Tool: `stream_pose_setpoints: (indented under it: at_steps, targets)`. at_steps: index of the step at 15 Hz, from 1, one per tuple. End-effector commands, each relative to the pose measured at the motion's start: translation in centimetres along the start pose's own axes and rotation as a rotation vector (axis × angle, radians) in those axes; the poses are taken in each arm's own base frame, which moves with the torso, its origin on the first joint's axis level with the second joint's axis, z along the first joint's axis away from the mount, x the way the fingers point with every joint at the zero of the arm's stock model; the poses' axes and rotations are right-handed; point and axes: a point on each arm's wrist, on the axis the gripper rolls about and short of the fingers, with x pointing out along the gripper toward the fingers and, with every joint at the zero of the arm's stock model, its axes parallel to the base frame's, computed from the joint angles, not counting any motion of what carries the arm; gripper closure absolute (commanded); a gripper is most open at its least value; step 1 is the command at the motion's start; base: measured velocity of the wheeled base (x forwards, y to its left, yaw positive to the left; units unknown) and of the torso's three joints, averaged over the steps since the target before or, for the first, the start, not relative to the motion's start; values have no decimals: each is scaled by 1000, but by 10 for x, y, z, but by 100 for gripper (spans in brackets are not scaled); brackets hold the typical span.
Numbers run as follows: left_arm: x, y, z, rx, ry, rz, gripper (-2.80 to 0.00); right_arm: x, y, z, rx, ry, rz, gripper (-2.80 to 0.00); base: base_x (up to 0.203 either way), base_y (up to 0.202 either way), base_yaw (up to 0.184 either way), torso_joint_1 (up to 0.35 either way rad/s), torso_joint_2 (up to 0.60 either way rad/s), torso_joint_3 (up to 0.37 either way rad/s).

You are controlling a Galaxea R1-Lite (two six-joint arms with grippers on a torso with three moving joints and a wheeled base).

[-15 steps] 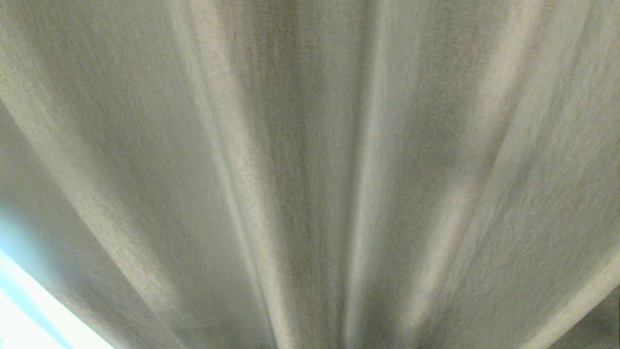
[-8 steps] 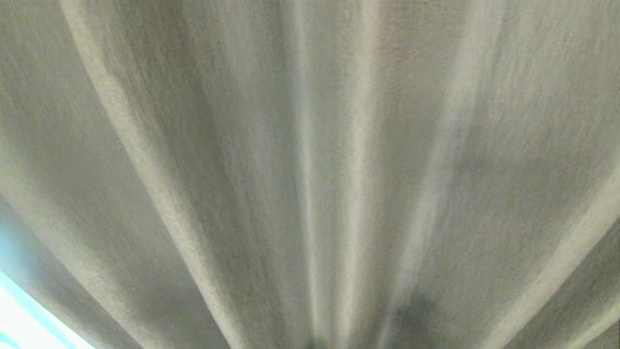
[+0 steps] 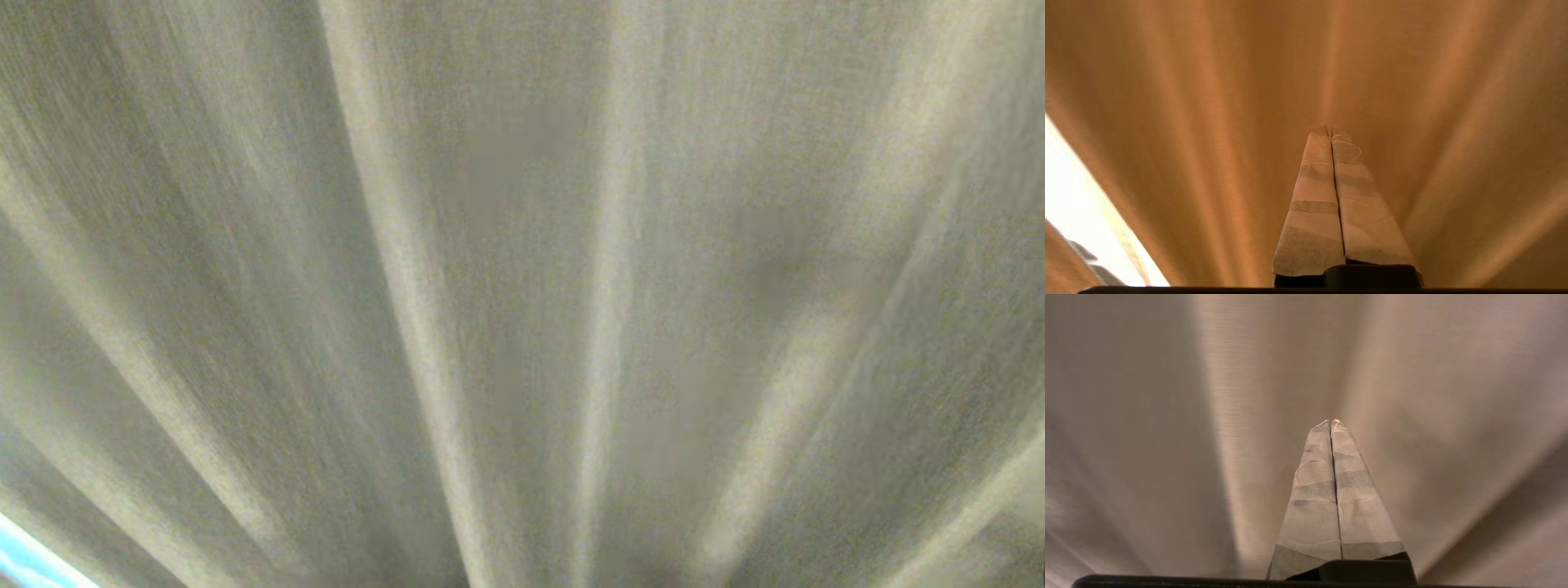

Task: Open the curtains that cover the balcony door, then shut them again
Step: Close the outer curtains on both sides

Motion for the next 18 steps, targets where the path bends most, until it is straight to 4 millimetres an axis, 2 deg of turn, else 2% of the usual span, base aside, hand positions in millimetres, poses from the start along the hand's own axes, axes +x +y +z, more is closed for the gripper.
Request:
stream_pose_setpoints:
  at_steps: [1,18]
  targets:
    - [0,0,0,-1,0,1,0,0,0,0,-1,-1,1,0,0,0,0,0,0,0]
    - [0,0,0,0,-1,0,0,0,0,0,-1,-1,1,0,0,0,0,0,0,0]
